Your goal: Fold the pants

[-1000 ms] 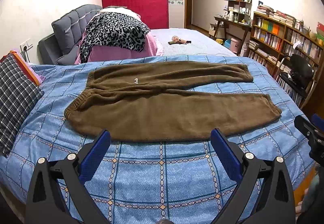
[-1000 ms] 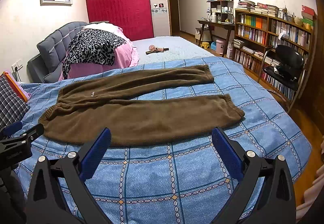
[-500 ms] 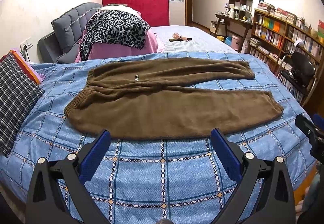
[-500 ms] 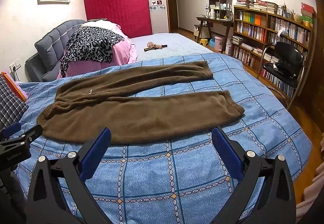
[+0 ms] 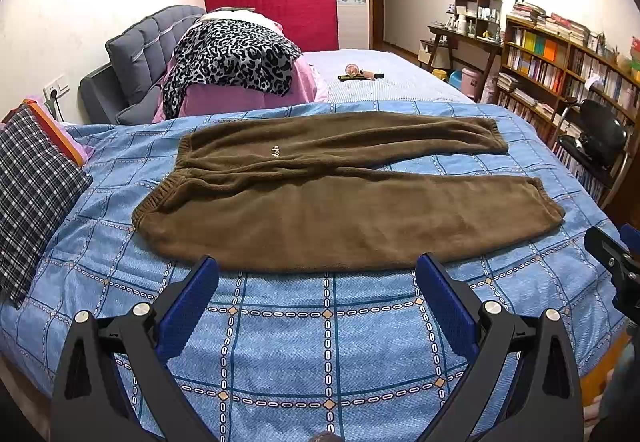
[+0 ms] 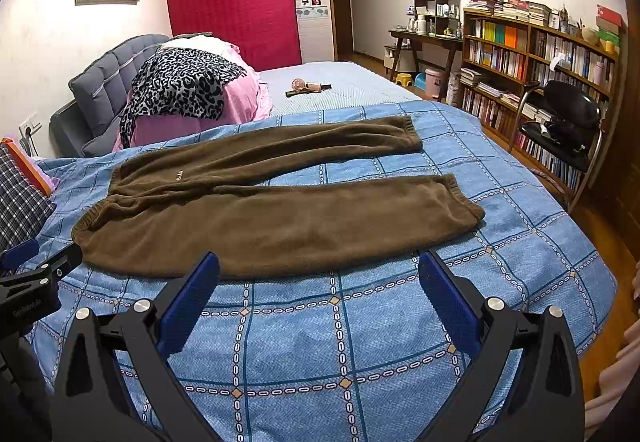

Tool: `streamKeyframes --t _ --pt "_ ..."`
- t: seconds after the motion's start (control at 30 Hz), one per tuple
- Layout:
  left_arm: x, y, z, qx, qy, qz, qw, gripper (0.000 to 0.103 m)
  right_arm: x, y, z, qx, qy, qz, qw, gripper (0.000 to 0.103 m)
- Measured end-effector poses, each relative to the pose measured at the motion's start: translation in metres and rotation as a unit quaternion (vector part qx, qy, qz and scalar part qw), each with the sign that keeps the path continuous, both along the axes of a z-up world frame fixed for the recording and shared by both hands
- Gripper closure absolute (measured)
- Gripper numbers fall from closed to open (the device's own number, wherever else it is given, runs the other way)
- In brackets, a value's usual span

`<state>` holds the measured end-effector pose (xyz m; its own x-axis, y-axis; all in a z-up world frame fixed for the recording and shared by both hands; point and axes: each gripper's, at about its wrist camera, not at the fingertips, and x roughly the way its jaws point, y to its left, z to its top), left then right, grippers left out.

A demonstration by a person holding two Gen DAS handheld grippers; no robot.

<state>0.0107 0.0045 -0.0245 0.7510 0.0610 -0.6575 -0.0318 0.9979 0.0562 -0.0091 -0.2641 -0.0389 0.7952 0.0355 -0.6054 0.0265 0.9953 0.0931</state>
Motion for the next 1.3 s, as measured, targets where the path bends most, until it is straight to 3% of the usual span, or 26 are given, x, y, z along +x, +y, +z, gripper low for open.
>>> streamKeyframes --t 0.83,1.3 --pt "0.013 -0.001 -0.001 0.007 0.008 0.000 0.9999 0.005 0.012 0.000 -0.003 -0.007 0.015 0.006 1.000 0.003" --pt "0.039 0.003 -0.011 0.013 0.021 0.011 0.9996 0.005 0.042 -0.015 -0.016 0.012 0.031 -0.006 0.999 0.003"
